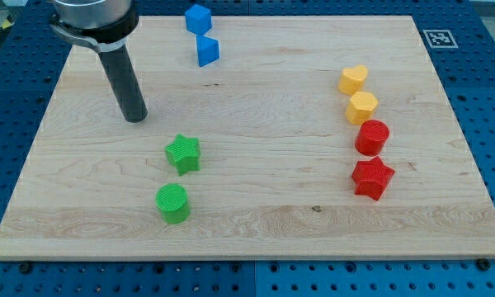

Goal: Move your arm to the blue triangle

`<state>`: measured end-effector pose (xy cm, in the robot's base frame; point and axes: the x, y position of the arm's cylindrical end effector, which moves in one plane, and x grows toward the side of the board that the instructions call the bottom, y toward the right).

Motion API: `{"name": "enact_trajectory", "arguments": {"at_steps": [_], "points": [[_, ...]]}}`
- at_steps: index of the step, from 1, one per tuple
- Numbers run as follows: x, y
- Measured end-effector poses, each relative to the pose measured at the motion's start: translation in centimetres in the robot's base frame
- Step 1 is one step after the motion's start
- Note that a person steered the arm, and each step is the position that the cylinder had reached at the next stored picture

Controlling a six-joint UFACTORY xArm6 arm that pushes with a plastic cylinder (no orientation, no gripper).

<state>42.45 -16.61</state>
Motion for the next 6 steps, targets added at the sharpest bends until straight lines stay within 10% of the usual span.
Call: {"name": "enact_trajectory", "arguments": {"at_steps": [6], "points": [[-10.0, 19.4]]}}
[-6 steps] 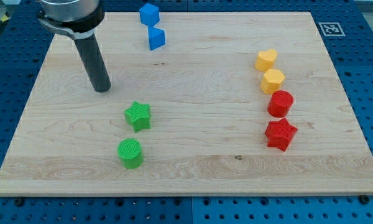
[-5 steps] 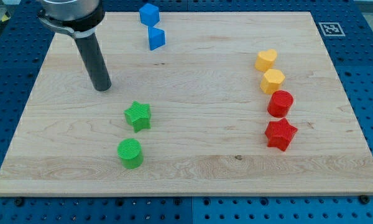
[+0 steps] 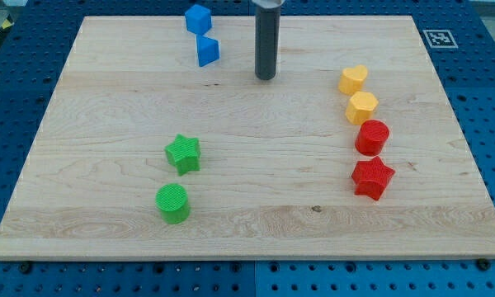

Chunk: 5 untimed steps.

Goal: Move your arm to the blue triangle

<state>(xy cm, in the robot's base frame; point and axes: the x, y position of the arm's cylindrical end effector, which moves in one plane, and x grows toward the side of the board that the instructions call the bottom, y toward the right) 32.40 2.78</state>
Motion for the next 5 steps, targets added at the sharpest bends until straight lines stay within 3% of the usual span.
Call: {"name": "enact_trajectory", "arguments": {"at_steps": [2, 4, 5], "points": [[-6.3, -0.7], [-6.5, -8.8], [-6.5, -9.2]]}}
